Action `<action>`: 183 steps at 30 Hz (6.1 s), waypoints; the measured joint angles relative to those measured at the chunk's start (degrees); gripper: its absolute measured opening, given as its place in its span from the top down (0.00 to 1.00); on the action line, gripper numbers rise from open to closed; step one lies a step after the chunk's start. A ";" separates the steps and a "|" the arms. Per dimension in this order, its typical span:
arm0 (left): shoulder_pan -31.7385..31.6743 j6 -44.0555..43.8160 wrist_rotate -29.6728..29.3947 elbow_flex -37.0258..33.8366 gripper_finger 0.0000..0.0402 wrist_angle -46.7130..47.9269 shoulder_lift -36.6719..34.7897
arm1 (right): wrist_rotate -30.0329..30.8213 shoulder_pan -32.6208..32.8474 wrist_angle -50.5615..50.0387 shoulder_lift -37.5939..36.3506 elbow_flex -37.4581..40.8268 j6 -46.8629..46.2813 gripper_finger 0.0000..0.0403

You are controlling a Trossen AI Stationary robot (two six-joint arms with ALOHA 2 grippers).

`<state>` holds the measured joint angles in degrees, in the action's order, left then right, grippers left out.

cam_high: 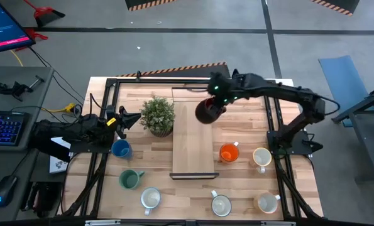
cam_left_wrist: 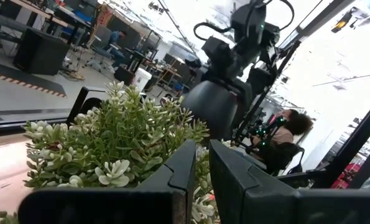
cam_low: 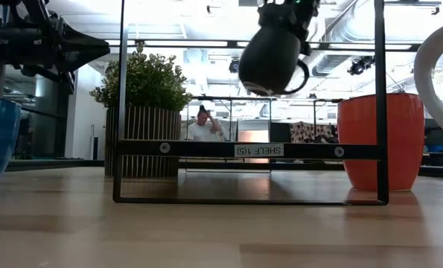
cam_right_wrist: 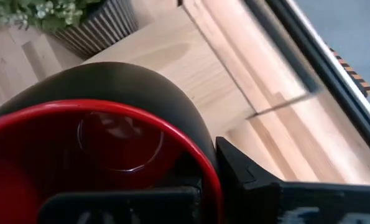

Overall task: Place coffee mugs
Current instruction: Put the black mug on the shelf, then put the blue mug on the shelf

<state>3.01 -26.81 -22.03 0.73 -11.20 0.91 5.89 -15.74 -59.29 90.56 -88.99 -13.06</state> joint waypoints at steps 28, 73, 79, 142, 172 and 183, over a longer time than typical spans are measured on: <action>-0.01 -0.06 0.00 0.00 0.91 0.00 0.00 | 8.73 0.59 -5.72 18.16 -7.24 -6.05 1.00; 0.04 0.00 0.88 0.00 0.91 -0.20 0.00 | 10.08 -0.48 -3.95 17.44 -5.45 -6.01 0.81; 0.04 0.02 0.88 0.00 0.91 -0.15 0.00 | 9.02 -0.35 -3.83 14.34 -5.47 -6.08 0.81; 1.10 -2.12 14.32 17.21 0.91 24.18 2.48 | 1.66 18.53 48.00 -59.73 66.77 -20.52 0.81; 7.26 -12.13 22.04 40.08 0.91 82.56 39.06 | 7.56 18.25 44.21 -59.91 66.77 -20.45 0.81; 7.26 -11.44 20.07 39.15 0.91 82.96 42.62 | 7.52 18.25 43.15 -59.91 66.75 -21.61 0.81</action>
<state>10.26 -38.25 -1.96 39.88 71.75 43.53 13.41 2.50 -16.14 30.65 -22.24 -34.67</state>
